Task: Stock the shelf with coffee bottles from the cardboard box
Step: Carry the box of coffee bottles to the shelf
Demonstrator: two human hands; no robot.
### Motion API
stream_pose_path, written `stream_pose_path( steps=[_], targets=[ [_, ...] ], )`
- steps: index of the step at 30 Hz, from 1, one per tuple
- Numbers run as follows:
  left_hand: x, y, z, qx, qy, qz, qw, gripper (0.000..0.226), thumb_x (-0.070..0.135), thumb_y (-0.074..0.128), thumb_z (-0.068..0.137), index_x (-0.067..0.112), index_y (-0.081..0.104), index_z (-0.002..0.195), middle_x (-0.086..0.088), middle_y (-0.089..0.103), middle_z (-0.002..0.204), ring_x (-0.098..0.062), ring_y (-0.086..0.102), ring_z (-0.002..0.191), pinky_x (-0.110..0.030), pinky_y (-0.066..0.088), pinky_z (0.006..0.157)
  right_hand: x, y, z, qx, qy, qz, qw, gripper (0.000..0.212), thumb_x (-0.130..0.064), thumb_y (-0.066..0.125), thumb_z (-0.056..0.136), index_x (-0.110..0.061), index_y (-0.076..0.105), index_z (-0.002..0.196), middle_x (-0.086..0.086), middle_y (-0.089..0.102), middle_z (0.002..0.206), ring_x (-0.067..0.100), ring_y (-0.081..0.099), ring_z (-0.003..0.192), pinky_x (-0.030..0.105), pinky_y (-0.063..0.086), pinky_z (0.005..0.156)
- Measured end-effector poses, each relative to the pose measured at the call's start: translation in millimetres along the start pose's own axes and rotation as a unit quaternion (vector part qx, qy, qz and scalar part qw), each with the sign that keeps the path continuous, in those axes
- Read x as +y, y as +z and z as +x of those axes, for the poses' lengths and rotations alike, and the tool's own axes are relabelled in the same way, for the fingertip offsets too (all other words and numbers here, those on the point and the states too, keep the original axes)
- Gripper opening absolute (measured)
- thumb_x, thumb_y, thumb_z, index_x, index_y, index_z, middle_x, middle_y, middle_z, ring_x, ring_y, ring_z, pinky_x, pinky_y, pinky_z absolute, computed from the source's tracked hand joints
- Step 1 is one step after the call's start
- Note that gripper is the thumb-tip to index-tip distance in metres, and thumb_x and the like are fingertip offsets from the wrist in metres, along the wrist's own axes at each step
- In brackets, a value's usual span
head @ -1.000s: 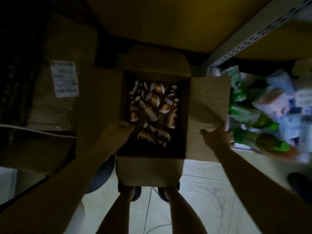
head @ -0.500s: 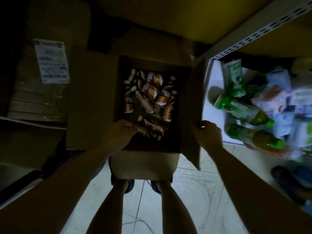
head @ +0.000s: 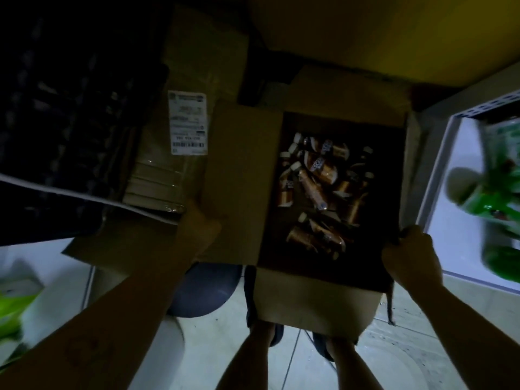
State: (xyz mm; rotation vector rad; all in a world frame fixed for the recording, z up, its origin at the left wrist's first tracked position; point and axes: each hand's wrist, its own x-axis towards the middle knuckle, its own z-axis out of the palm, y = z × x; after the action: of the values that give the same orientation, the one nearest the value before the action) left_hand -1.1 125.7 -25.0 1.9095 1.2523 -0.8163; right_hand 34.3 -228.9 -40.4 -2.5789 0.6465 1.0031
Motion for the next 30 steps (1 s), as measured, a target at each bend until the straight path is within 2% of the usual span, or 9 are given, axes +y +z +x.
stream_pose_path(
  steps=[5, 7, 9, 14, 18, 20, 22, 26, 30],
  targets=[
    [16.2, 7.1, -18.1, 0.0, 0.026, -0.066, 0.997, 0.052, 0.029, 0.069, 0.087, 0.009, 0.054, 0.132, -0.011, 0.058, 0.128, -0.034, 0.053, 0.12, -0.037, 0.042, 0.099, -2.4, -12.9, -4.8, -0.01, -0.017, -0.017, 1.0, 0.041, -0.046, 0.055, 0.092, -0.006, 0.051, 0.104, 0.014, 0.065, 0.083, 0.032, 0.067, 0.069, 0.046, 0.058, 0.069],
    [28.5, 16.6, -30.9, -0.05, 0.051, -0.003, 0.997, 0.027, 0.036, 0.066, 0.088, 0.013, 0.065, 0.103, -0.003, 0.062, 0.098, -0.031, 0.059, 0.102, -0.034, 0.044, 0.088, -2.9, -21.2, -8.8, -0.021, -0.016, -0.037, 0.999, 0.049, -0.057, 0.052, 0.089, -0.01, 0.051, 0.103, 0.011, 0.068, 0.079, 0.03, 0.068, 0.066, 0.045, 0.058, 0.072],
    [42.2, 26.2, -36.3, -0.077, 0.059, 0.067, 0.993, 0.027, 0.043, 0.061, 0.089, 0.022, 0.054, 0.075, 0.002, 0.053, 0.076, -0.026, 0.055, 0.085, -0.034, 0.046, 0.08, -0.7, -29.5, -7.7, -0.032, -0.009, -0.077, 0.996, 0.056, -0.064, 0.047, 0.087, -0.011, 0.052, 0.102, 0.009, 0.068, 0.074, 0.028, 0.069, 0.062, 0.042, 0.058, 0.07],
    [66.9, 47.3, -35.4, -0.057, 0.11, 0.238, 0.963, 0.041, 0.044, 0.049, 0.094, 0.01, 0.054, 0.071, -0.004, 0.052, 0.068, -0.019, 0.051, 0.063, -0.025, 0.04, 0.057, 9.0, -39.2, -5.9, -0.046, 0.0, -0.12, 0.992, 0.057, -0.067, 0.038, 0.088, -0.013, 0.057, 0.09, 0.009, 0.067, 0.07, 0.027, 0.069, 0.061, 0.041, 0.06, 0.067],
    [77.0, 43.1, -43.9, -0.049, 0.133, 0.282, 0.949, 0.036, 0.032, 0.049, 0.096, 0.015, 0.042, 0.065, 0.001, 0.043, 0.068, -0.017, 0.048, 0.067, -0.025, 0.038, 0.058, 12.4, -57.9, -3.2, -0.058, -0.001, -0.098, 0.993, 0.037, -0.034, 0.044, 0.098, -0.006, 0.06, 0.08, 0.012, 0.065, 0.067, 0.028, 0.069, 0.058, 0.042, 0.06, 0.068],
    [83.4, 32.0, -53.5, -0.037, 0.139, 0.267, 0.953, 0.037, 0.028, 0.051, 0.096, 0.014, 0.043, 0.063, -0.001, 0.045, 0.066, -0.016, 0.046, 0.061, -0.025, 0.037, 0.056, 10.2, -76.7, -5.6, -0.053, -0.036, -0.113, 0.991, 0.043, -0.032, 0.04, 0.101, -0.011, 0.05, 0.065, 0.007, 0.057, 0.058, 0.021, 0.061, 0.051, 0.034, 0.056, 0.064],
    [97.6, 19.3, -67.5, -0.029, 0.151, 0.25, 0.956, 0.039, 0.027, 0.051, 0.095, 0.012, 0.043, 0.06, -0.003, 0.047, 0.064, -0.017, 0.047, 0.061, -0.026, 0.039, 0.061, 4.2, -99.4, -10.7, -0.024, -0.07, -0.129, 0.989, 0.048, -0.038, 0.04, 0.1, -0.014, 0.043, 0.059, 0.002, 0.047, 0.057, 0.024, 0.058, 0.059, 0.03, 0.045, 0.064],
    [136.7, -24.7, -118.9, -0.059, 0.162, 0.261, 0.95, 0.032, 0.025, 0.052, 0.092, 0.01, 0.047, 0.065, -0.012, 0.058, 0.08, -0.023, 0.053, 0.072, -0.028, 0.04, 0.061, -14.0, -155.3, -47.1, -0.01, -0.093, -0.14, 0.986, 0.039, -0.039, 0.046, 0.097, -0.007, 0.059, 0.079, 0.017, 0.057, 0.079, 0.033, 0.062, 0.084, 0.033, 0.042, 0.069],
    [163.8, -79.2, -195.3, -0.056, 0.182, 0.314, 0.93, 0.021, 0.028, 0.051, 0.09, 0.009, 0.05, 0.08, -0.01, 0.053, 0.09, -0.025, 0.051, 0.082, -0.03, 0.039, 0.068, -27.1, -214.9, -122.6, 0.004, -0.097, -0.133, 0.986, 0.047, -0.036, 0.047, 0.098, 0.008, 0.065, 0.1, 0.03, 0.064, 0.108, 0.041, 0.062, 0.103, 0.037, 0.046, 0.08]
  ],
)
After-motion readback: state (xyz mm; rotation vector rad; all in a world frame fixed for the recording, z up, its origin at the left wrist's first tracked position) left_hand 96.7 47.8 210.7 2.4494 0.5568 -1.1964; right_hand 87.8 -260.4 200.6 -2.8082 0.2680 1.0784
